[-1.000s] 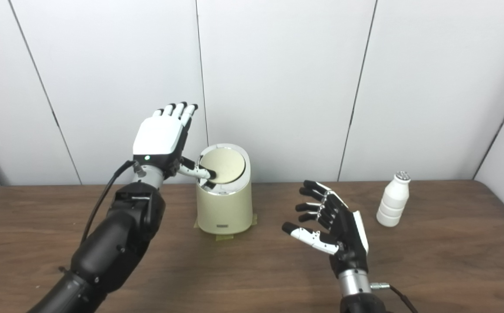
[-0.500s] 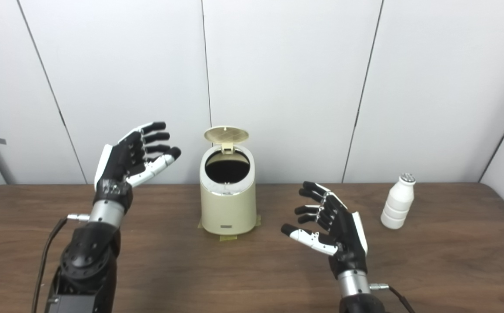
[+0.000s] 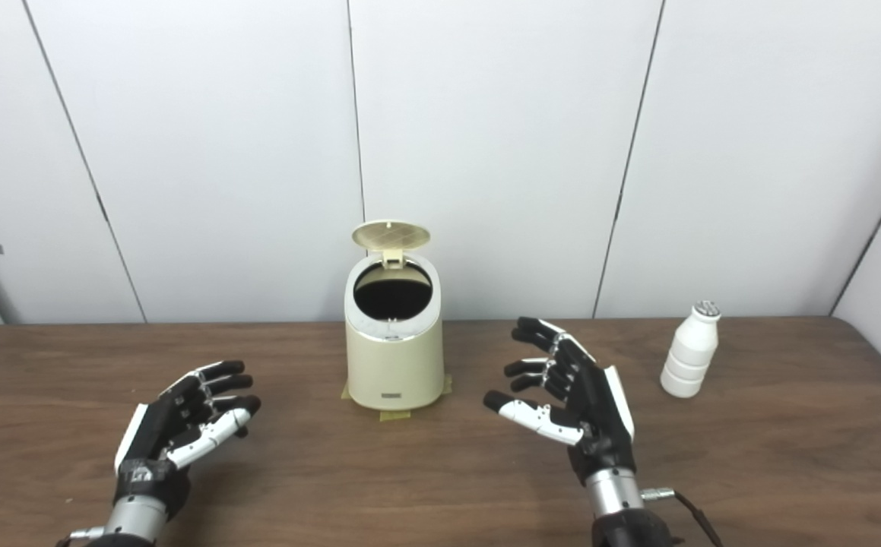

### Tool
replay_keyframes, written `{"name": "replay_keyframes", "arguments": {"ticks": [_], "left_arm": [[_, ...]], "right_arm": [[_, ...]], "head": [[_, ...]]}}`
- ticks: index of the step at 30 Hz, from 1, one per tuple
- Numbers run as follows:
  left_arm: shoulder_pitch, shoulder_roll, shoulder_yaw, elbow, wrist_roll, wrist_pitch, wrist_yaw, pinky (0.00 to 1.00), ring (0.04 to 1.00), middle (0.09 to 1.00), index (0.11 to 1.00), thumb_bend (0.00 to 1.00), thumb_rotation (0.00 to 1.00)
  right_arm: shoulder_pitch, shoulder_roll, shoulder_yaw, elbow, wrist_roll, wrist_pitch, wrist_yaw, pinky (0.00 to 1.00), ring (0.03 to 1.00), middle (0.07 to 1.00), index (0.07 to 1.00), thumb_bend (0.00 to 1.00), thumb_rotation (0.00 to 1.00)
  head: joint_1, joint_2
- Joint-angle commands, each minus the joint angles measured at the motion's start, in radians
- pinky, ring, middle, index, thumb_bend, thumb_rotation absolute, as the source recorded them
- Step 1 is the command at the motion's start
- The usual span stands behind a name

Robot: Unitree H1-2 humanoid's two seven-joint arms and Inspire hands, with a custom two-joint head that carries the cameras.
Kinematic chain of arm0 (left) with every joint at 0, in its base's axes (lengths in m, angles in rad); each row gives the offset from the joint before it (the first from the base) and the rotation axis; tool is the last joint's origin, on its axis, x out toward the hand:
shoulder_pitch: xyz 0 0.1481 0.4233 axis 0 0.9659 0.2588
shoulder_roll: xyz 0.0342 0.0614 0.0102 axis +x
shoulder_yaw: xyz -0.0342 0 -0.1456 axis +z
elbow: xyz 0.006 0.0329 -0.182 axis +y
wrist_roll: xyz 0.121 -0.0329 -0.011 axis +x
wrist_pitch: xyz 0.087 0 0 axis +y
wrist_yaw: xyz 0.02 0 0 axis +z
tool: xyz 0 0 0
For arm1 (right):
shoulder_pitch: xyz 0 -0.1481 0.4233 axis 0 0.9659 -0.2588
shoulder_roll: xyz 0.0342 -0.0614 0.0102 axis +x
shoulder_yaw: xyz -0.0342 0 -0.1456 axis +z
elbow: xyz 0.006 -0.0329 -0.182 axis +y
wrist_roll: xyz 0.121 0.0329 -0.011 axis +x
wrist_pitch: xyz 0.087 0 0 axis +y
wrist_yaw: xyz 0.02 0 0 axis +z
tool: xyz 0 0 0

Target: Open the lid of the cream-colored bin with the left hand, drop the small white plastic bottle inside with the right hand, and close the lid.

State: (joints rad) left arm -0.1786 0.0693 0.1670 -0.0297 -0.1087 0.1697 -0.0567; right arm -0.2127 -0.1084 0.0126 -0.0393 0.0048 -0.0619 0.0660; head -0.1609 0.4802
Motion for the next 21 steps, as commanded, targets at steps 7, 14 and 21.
{"name": "replay_keyframes", "arguments": {"ticks": [7, 14, 21], "left_arm": [[-0.035, 0.039, 0.011, 0.024, -0.070, -0.087, -0.039, 0.41, 0.595, 0.689, 0.694, 0.59, 0.00], [-0.050, 0.057, 0.016, 0.045, -0.091, -0.085, -0.039, 0.43, 0.615, 0.699, 0.704, 0.51, 0.00], [-0.060, 0.052, 0.023, 0.037, -0.093, -0.053, -0.015, 0.40, 0.601, 0.688, 0.702, 0.54, 0.00]], "right_arm": [[-0.188, -0.145, -0.016, -0.075, -0.139, 0.064, 0.017, 0.52, 0.675, 0.813, 0.808, 0.81, 0.22], [-0.336, -0.277, -0.073, -0.090, -0.230, 0.191, 0.014, 0.55, 0.711, 0.823, 0.827, 0.83, 0.20], [-0.402, -0.389, -0.134, 0.024, -0.326, 0.199, -0.048, 0.64, 0.791, 0.870, 0.861, 0.85, 0.28]], "head": [[-0.133, -0.055], [-0.214, -0.105], [-0.243, -0.122]]}}
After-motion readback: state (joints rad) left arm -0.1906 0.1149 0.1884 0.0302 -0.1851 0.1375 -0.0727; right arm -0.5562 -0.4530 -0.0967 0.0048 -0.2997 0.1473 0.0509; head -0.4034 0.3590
